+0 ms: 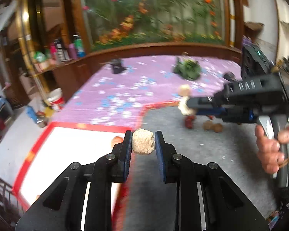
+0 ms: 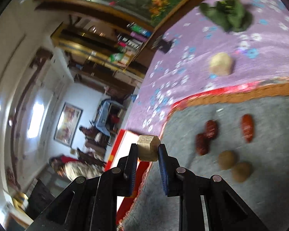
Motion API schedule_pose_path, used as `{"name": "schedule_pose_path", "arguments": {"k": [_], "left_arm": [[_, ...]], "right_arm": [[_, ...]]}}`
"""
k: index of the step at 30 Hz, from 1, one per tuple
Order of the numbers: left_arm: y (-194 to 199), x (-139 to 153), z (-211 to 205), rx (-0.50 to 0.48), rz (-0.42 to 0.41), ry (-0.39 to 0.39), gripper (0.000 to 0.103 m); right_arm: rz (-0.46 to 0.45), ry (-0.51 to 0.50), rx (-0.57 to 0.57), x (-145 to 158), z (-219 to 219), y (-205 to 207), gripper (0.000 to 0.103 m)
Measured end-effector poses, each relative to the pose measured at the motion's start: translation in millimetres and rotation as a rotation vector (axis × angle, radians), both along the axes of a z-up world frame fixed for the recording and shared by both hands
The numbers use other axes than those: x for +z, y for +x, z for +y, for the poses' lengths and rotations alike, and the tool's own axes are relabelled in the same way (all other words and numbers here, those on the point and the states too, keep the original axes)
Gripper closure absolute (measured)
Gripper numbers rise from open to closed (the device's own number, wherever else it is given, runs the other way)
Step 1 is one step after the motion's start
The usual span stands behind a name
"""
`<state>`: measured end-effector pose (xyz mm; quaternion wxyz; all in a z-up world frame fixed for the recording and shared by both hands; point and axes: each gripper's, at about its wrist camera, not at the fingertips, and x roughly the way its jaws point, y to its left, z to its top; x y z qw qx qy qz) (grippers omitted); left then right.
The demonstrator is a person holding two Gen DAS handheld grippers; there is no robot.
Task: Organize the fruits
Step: 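Grasp a beige chunk with the left tool while the right tool holds its cube, then carry both beige pieces over the white tray and open both tools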
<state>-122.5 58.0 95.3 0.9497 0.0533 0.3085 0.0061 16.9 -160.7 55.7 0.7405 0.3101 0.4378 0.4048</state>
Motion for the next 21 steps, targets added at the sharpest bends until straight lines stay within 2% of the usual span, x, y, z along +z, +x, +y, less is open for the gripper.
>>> {"name": "schedule_pose_path", "arguments": {"k": [9,16,21], "left_arm": [[-25.1,0.0,60.9,0.134,-0.038,0.015,0.08],[-29.1,-8.0,88.1,0.196,-0.04,0.015,0.08],[-26.8,-16.6,99.6,0.226,-0.021,0.005,0.08]], "right_arm": [[-0.045,-0.036,0.141,10.1,98.2,-27.0,0.083],[-0.033,-0.023,0.201,-9.3,155.4,-42.2,0.083],[-0.052,-0.044,0.238,-18.2,176.2,-49.4,0.083]]}}
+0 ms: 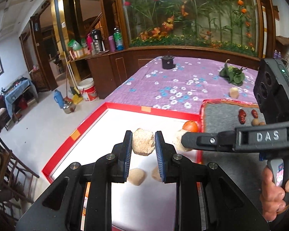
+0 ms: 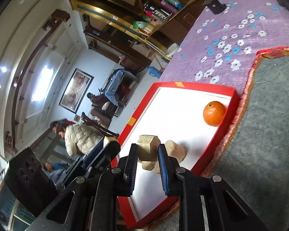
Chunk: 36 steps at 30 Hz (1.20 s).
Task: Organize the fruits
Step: 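Carry both beige pieces over the white tray and open both tools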
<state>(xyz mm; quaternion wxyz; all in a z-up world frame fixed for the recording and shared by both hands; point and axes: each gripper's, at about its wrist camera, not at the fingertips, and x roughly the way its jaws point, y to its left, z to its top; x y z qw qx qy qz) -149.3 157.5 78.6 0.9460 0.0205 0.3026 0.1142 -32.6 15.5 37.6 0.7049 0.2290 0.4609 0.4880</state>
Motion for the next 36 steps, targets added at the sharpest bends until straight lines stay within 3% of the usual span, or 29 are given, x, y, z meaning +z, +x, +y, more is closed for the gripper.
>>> {"name": "schedule_pose_path", "arguments": {"k": [11,23,31,36], "left_arm": [[6.8,-15.5,9.1,0.029,0.035,-0.005,0.08],[12.6,-28.5,17.7,0.08,0.077,0.005,0.08],[16.2,-34.1,23.9,0.129,0.101,0.018,0.08],[17.9,-35.7,25.5,0.14,0.11,0.021,0.079]], "right_arm": [[-0.047,-0.08,0.037,-20.6,23.9,-5.2,0.083],[-0.225,-0.211,0.022,-22.7,46.0,-18.1,0.083],[-0.198,-0.208,0.039,-26.0,41.6,-7.9,0.08],[-0.169,-0.137,0.015,-22.4,25.2,-0.1,0.076]]}}
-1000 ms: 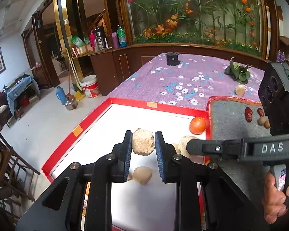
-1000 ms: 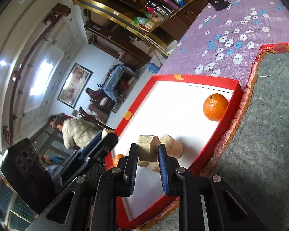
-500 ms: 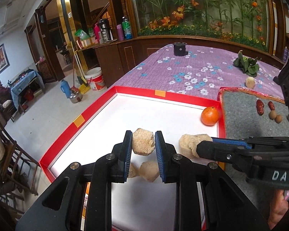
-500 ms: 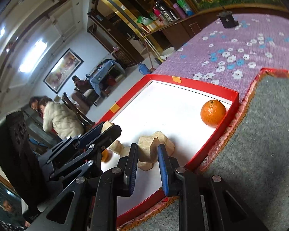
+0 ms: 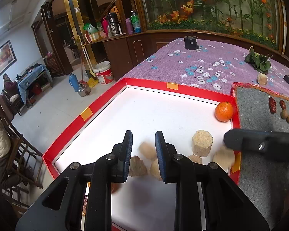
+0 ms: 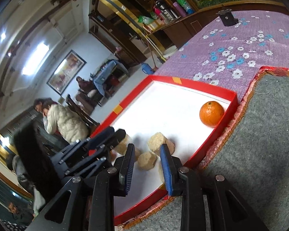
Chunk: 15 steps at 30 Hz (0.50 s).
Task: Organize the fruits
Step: 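Carry both beige pieces over the white tray and open both tools, then move the right tool to the mat and grasp a brown round nut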
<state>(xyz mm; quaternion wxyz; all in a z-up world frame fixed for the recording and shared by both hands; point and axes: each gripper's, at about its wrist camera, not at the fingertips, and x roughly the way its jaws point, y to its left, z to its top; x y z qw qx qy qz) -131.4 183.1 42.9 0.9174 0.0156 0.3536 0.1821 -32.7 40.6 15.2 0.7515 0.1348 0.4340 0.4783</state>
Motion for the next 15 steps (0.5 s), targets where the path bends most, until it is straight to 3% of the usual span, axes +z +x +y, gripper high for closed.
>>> {"name": "schedule_pose_path", "arguments": {"k": [4,6,8,9,15], "left_arm": [[0.8,-0.6,-0.7,0.002,0.007,0.005,0.079],[1.2,-0.9,-0.9,0.005,0.011,0.009,0.07],[1.0,-0.5,-2.1,0.015,0.004,0.02,0.048],[-0.1,0.2,-2.9,0.02,-0.006,0.03,0.045],[0.4,0.4,-5.8,0.021,-0.008,0.042,0.044]], "right_arm": [[0.005,0.006,-0.04,-0.5,-7.9,5.5,0.075],[0.018,0.002,-0.057,-2.4,-10.6,9.3,0.075],[0.029,-0.006,-0.073,-4.3,-12.2,12.1,0.075],[0.038,-0.006,-0.076,-5.0,-13.4,13.0,0.075],[0.033,0.001,-0.085,-3.1,-18.2,13.9,0.075]]}}
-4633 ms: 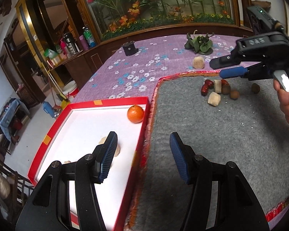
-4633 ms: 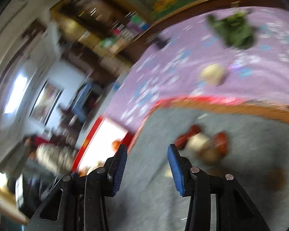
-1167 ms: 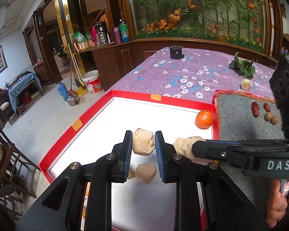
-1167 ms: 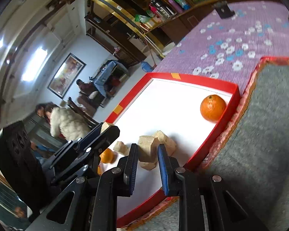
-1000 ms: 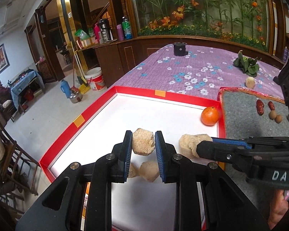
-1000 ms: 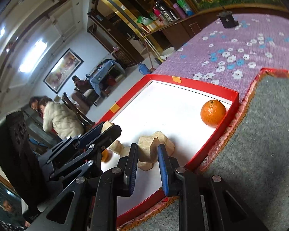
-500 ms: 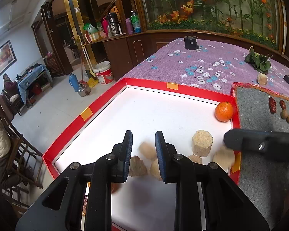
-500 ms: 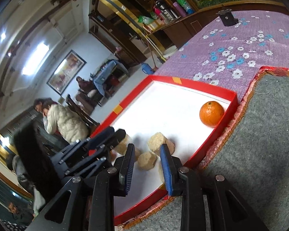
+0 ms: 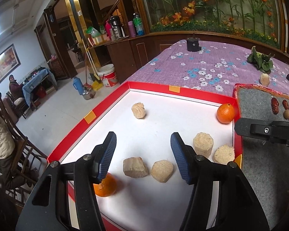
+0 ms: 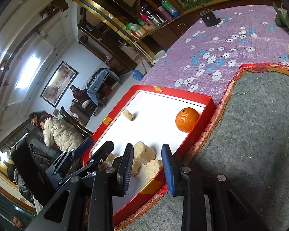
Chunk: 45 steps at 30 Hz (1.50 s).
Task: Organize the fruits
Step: 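Move the right tool to the mat and grasp a brown round nut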
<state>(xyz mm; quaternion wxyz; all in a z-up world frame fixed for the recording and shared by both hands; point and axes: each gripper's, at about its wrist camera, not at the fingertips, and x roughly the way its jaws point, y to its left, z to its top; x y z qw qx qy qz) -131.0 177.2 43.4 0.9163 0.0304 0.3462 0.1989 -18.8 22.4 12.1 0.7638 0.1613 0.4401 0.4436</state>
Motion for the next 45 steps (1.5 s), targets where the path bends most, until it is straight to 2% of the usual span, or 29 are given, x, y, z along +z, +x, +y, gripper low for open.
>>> {"name": "schedule_pose_path", "arguments": {"k": [24,29,33,38,42,45], "left_arm": [[-1.0,-1.1,-4.9,-0.012,-0.002,-0.007,0.044],[-4.2,5.7,-6.6,-0.022,-0.013,-0.002,0.044],[-9.3,16.8,-15.0,-0.052,-0.036,0.001,0.044],[-6.0,28.5,-54.2,-0.175,-0.057,0.016,0.044],[6.2,31.4,-104.3,-0.319,-0.041,0.028,0.044],[16.3,30.6,-137.9,-0.412,-0.012,0.019,0.044]], "right_arm": [[-0.001,0.007,-0.047,2.5,-16.2,2.5,0.075],[0.004,0.057,-0.073,9.9,-32.4,4.6,0.075],[-0.022,0.124,-0.121,31.1,-76.1,2.9,0.074],[-0.085,0.116,-0.335,56.3,-191.5,3.6,0.074],[-0.051,0.076,-0.541,51.4,-280.1,2.5,0.073],[0.001,0.068,-0.626,38.5,-319.2,2.5,0.073]]}}
